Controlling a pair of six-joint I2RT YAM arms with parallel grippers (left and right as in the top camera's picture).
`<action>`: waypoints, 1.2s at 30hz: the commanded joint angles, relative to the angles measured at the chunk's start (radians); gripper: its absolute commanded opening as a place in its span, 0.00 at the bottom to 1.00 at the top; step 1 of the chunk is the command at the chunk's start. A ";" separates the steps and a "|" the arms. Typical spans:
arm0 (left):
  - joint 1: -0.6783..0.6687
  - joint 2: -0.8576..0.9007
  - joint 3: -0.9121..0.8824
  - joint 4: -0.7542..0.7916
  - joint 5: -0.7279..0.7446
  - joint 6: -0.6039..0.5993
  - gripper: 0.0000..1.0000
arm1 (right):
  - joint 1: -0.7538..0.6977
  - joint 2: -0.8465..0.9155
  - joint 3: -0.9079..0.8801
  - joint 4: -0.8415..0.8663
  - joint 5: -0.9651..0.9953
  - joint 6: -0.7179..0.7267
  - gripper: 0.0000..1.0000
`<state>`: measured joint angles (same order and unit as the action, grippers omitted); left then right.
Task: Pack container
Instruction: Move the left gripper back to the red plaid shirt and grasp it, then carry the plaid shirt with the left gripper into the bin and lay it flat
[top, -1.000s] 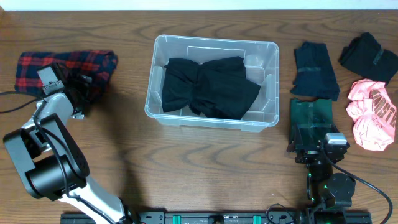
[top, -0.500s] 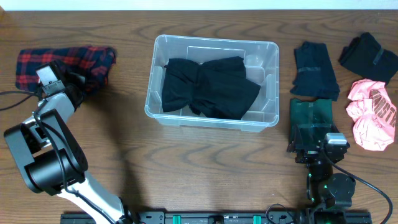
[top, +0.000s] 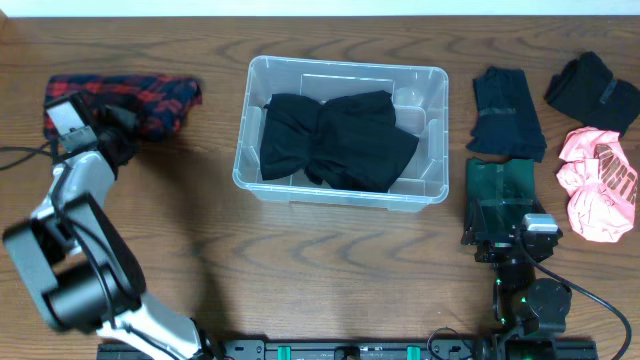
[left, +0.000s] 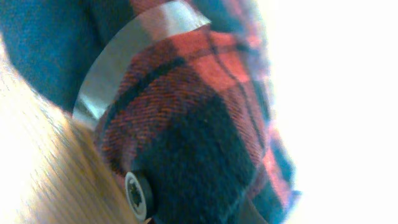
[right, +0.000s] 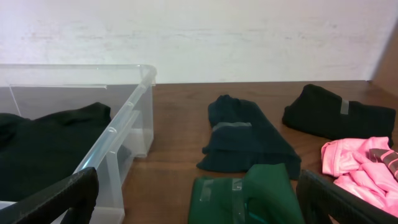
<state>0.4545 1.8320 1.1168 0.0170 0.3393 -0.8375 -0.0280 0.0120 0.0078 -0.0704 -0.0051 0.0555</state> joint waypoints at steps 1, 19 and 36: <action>-0.002 -0.166 0.001 -0.018 0.046 0.014 0.06 | 0.010 -0.006 -0.003 -0.004 -0.003 -0.011 0.99; -0.276 -0.703 0.001 -0.200 -0.032 0.019 0.06 | 0.010 -0.006 -0.003 -0.004 -0.003 -0.011 0.99; -1.043 -0.630 0.001 -0.200 -0.821 -0.122 0.06 | 0.010 -0.006 -0.003 -0.004 -0.003 -0.011 0.99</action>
<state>-0.5247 1.1786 1.1156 -0.2062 -0.2405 -0.9211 -0.0280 0.0120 0.0078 -0.0704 -0.0051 0.0555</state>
